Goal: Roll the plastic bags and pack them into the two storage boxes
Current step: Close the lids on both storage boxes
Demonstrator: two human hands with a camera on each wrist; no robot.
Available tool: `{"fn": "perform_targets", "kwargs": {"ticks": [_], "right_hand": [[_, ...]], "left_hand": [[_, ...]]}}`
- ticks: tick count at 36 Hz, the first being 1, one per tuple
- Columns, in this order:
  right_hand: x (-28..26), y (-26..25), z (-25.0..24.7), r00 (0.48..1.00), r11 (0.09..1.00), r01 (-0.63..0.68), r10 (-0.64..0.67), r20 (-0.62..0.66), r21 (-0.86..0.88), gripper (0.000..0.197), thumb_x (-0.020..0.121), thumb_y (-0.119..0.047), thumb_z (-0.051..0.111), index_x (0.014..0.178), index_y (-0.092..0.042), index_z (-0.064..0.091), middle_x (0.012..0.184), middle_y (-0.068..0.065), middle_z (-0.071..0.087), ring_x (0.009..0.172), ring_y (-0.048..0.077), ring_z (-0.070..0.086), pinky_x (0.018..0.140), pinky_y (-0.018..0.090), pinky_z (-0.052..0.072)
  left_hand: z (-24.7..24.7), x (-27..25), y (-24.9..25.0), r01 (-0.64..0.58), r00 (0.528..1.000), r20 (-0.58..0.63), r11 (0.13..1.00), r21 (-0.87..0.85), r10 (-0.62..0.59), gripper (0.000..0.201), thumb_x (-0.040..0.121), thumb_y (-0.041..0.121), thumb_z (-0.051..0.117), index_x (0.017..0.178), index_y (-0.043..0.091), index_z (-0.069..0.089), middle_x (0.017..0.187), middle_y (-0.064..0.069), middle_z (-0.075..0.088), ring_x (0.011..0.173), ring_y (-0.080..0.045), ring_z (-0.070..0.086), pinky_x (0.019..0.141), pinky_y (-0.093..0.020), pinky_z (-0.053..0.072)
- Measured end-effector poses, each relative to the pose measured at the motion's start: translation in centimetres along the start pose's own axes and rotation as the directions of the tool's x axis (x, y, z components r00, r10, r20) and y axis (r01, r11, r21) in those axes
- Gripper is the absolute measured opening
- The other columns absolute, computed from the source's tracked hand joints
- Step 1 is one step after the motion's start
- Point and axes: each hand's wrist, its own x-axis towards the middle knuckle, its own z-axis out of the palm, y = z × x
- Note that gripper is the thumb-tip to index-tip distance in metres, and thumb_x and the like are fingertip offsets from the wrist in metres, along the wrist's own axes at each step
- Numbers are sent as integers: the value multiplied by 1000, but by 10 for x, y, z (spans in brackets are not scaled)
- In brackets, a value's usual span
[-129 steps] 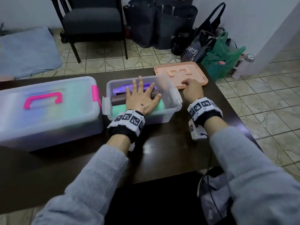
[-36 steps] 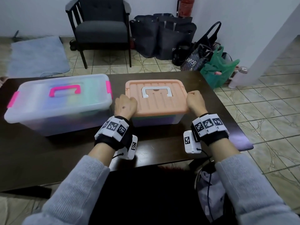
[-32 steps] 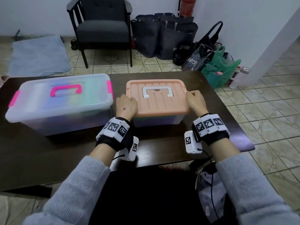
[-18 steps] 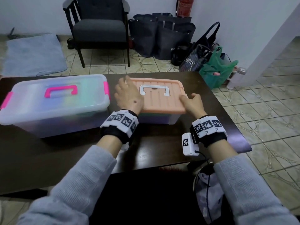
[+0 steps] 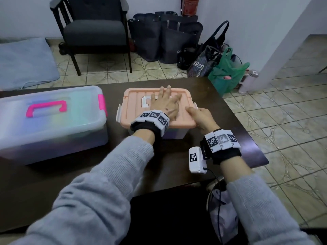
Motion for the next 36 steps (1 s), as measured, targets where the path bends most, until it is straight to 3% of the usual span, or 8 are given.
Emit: {"fn": "perform_targets", "kwargs": {"ticks": [3,6,9,15,22,28,32,36], "right_hand": [[-1,-4,3,996,995,86,-87,-27,-46,20,90,-8,57,109,0,59,91,8,62,72,13,58,59,19,49],[-2,-7,5,979,960,180,-196,-57,-214,26,89,-6,54,113,2,59,102,12,62,91,23,59,78,30,47],[-3,-7,8,966,890,231,-259,-19,-393,29,90,-10,50,116,1,56,116,18,61,106,32,56,89,34,43],[-6,-11,8,962,778,235,-273,23,-583,40,97,-13,41,134,0,42,130,20,53,119,35,49,92,32,38],[-10,-14,11,971,746,212,-233,52,-631,50,100,-14,33,147,-2,22,142,19,42,129,34,41,98,32,34],[-5,-21,5,974,706,226,-173,147,-671,55,102,-14,31,150,-1,8,151,19,28,137,31,31,106,29,26],[-1,-32,3,976,625,217,-134,172,-750,55,101,-14,31,150,-2,7,151,20,27,137,32,30,110,33,24],[1,-41,15,958,480,243,-257,130,-843,59,95,-13,42,148,-6,17,150,17,27,140,35,22,113,52,23]], "left_hand": [[1,0,0,3,1000,-11,1000,4,-3,49,100,33,21,148,40,16,159,-4,-7,146,-26,-8,116,-50,-4],[2,0,2,10,1000,-13,1000,5,-10,48,100,34,19,147,41,15,159,-5,-6,146,-27,-8,116,-51,-4],[3,0,3,14,1000,-18,1000,20,-14,48,100,35,18,148,42,14,159,-5,-6,146,-27,-8,116,-51,-3],[7,1,2,19,999,-32,1000,20,-18,48,100,35,17,147,43,14,159,-5,-7,146,-27,-8,115,-51,-5],[7,0,3,19,999,-33,1000,1,-19,48,101,34,17,148,42,14,159,-4,-9,146,-26,-11,115,-50,-7],[-15,-11,-2,16,998,68,981,-191,-3,59,98,29,37,151,24,11,159,-7,-5,146,-24,-8,115,-49,-5],[-18,-53,-14,-12,986,-162,941,-338,-46,54,96,24,42,148,19,26,159,-6,10,147,-22,5,117,-45,5],[-5,-93,-47,21,915,-361,915,-403,-180,51,95,22,45,144,12,34,155,-10,22,145,-22,15,118,-39,11]]}}
